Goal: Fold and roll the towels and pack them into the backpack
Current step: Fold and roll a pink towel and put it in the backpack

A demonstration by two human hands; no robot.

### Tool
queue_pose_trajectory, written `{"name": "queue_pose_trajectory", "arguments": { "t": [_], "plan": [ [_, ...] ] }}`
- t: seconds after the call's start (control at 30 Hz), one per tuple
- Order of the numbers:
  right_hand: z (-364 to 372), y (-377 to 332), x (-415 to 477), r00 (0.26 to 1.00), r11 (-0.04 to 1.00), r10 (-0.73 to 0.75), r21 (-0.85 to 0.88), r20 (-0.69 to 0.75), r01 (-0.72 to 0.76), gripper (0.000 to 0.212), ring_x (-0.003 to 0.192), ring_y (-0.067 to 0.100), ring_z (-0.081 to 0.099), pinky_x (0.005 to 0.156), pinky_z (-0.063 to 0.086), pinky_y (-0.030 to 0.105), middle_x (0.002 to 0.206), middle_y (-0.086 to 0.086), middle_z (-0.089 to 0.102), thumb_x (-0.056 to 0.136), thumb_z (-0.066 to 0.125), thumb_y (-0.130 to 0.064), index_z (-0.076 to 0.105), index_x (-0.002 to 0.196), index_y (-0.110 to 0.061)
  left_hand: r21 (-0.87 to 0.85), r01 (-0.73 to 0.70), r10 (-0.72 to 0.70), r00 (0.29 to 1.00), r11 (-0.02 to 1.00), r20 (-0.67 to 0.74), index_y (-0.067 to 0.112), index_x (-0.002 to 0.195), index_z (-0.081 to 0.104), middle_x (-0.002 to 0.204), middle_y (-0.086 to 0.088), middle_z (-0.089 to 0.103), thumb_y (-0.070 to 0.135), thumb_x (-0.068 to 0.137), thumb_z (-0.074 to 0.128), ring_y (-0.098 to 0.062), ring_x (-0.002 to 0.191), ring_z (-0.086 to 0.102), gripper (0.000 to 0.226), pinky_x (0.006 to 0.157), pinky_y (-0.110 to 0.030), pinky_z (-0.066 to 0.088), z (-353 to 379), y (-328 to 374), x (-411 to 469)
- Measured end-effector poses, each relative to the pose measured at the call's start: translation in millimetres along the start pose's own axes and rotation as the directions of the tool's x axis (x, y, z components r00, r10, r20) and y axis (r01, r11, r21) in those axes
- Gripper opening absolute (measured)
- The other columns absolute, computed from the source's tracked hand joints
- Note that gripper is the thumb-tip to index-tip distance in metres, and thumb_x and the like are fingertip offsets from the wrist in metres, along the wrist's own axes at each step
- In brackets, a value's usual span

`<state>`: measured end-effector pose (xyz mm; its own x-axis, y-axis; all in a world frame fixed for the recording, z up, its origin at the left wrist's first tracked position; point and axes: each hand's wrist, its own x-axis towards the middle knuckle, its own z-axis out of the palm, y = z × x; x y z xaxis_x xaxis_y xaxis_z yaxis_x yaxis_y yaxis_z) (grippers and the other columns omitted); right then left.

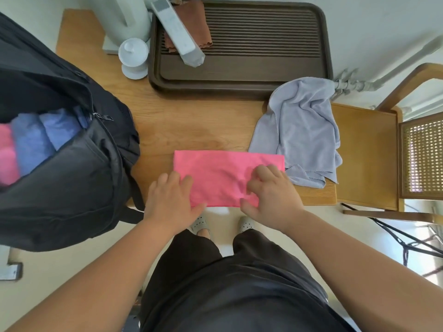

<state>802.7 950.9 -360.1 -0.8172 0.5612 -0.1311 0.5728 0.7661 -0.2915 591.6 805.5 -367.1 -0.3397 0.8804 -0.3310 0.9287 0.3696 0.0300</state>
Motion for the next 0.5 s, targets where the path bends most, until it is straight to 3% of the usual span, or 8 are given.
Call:
{"name": "queue_pose_trajectory", "arguments": {
  "t": [0.07,0.13,0.17,0.23,0.3,0.5],
  "plan": [
    [7.9,-19.5,14.4,0.998,0.998,-0.043,0.034,-0.036,0.044,0.045,0.107,0.033,0.055,0.090,0.047,0.046,0.117,0.007,0.060,0.085,0.054,-0.055,0.073,0.105,-0.019,-0.059,-0.006,0.005,1.000,0.998,-0.007,0.017,0.134,0.052,0.131,-0.011,0.052,0.067,0.088,0.049,-0.032,0.117,0.048,0.068,0.097,-0.046,0.042,-3.5,11.0,6.4],
    [21.9,-28.0,25.7,0.997,1.000,-0.016,-0.009,0.080,0.017,0.065,0.138,0.038,0.039,0.112,0.033,0.054,0.151,0.013,0.044,0.093,0.042,-0.064,0.058,0.137,-0.020,-0.088,-0.030,0.034,0.999,0.996,0.036,0.017,0.156,0.027,0.161,-0.015,0.023,0.064,0.095,0.039,-0.035,0.147,0.022,0.078,0.120,-0.052,0.020,-0.2,20.9,16.0],
    [30.1,-25.2,29.3,0.986,0.998,0.028,-0.065,0.164,-0.017,0.076,0.150,0.038,0.020,0.120,0.018,0.056,0.163,0.014,0.024,0.094,0.032,-0.070,0.041,0.151,-0.020,-0.090,-0.035,0.041,0.997,0.995,0.066,0.018,0.160,0.012,0.167,-0.014,0.004,0.064,0.097,0.033,-0.035,0.153,0.003,0.081,0.123,-0.053,0.005,4.8,22.7,22.1],
    [44.4,-9.0,29.6,0.953,0.976,0.130,-0.202,0.273,-0.075,0.089,0.152,0.036,-0.017,0.121,-0.005,0.059,0.167,0.011,-0.015,0.092,0.013,-0.079,-0.001,0.161,-0.025,-0.074,-0.015,0.024,0.993,0.997,0.117,0.018,0.159,-0.012,0.164,-0.012,-0.026,0.067,0.098,0.020,-0.033,0.151,-0.024,0.085,0.121,-0.054,-0.012,18.3,19.6,31.5],
    [50.6,10.3,24.8,0.942,0.953,0.199,-0.277,0.270,-0.121,0.089,0.148,0.036,-0.029,0.119,-0.011,0.060,0.162,0.009,-0.029,0.088,0.004,-0.084,-0.021,0.156,-0.031,-0.079,0.033,-0.021,0.989,0.996,0.148,0.019,0.155,-0.024,0.158,-0.011,-0.040,0.072,0.094,0.011,-0.034,0.147,-0.033,0.088,0.120,-0.057,-0.013,32.4,10.7,36.5],
    [58.9,31.4,21.5,0.960,0.958,0.204,-0.244,0.194,-0.154,0.094,0.151,0.042,-0.015,0.120,-0.002,0.064,0.167,0.014,-0.012,0.086,0.022,-0.087,-0.001,0.160,-0.033,-0.113,0.041,-0.021,0.983,0.993,0.180,0.022,0.150,-0.035,0.153,-0.009,-0.047,0.075,0.092,0.005,-0.039,0.145,-0.033,0.088,0.119,-0.062,-0.010,46.6,-0.3,40.3]
  ]
}}
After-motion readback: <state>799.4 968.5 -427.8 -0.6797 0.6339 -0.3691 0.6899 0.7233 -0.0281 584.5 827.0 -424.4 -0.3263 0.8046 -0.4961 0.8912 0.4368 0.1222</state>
